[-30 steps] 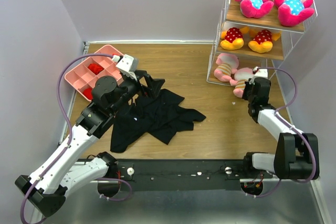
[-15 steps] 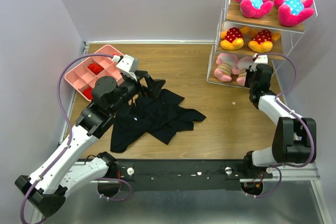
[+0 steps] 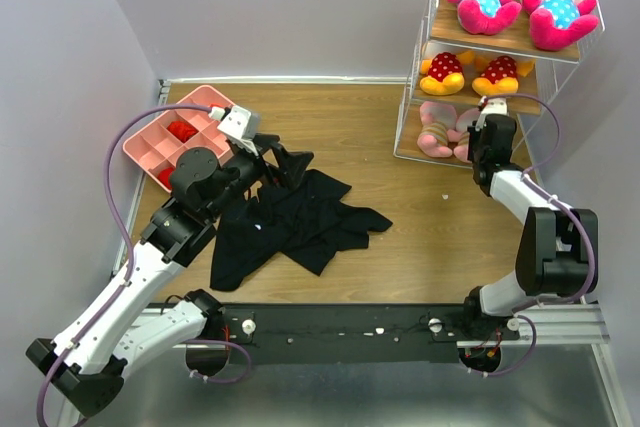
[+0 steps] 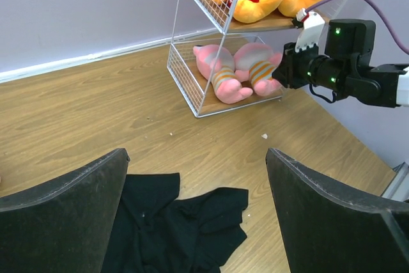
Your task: Place and organize the stuffed toys onto the shelf
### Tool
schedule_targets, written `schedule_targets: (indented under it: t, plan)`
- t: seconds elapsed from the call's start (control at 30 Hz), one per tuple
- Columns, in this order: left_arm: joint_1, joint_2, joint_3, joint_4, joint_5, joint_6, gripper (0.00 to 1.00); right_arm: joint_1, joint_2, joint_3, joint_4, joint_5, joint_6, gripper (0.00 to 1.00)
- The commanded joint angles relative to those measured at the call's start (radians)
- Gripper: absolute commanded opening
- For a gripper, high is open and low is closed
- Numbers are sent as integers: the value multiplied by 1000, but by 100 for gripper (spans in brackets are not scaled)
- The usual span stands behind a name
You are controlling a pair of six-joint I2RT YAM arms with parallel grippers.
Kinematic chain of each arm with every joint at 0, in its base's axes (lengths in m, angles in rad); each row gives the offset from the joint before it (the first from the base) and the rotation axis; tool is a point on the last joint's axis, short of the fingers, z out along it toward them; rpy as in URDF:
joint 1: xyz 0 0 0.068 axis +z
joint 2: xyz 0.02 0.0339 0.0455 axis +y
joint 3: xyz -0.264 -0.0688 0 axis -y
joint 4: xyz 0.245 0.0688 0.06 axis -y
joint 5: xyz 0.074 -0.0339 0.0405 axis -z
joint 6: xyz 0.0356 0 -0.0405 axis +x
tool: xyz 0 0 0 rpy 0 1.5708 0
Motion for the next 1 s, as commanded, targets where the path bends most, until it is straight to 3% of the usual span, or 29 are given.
schedule_targets:
  t: [0.0,0.5,0.6,0.8,0.97]
  plan:
    - [-4,-22,-5,27,24,-4,99,-6,12,45,-11,33,-20,36]
    - [-4,-26,-9,31,29,-4,99,-6,-110,-22,-78,-5,71,44]
    - [-4,-26,-11,33,27,-4,99,-6,-118,-30,-100,-11,91,54]
    - [-4,-28,-12,36,29,-6,99,-6,-132,-32,-144,-11,126,60]
    - [-4,-31,-12,36,30,-7,99,-6,-263,-48,-242,-72,360,60]
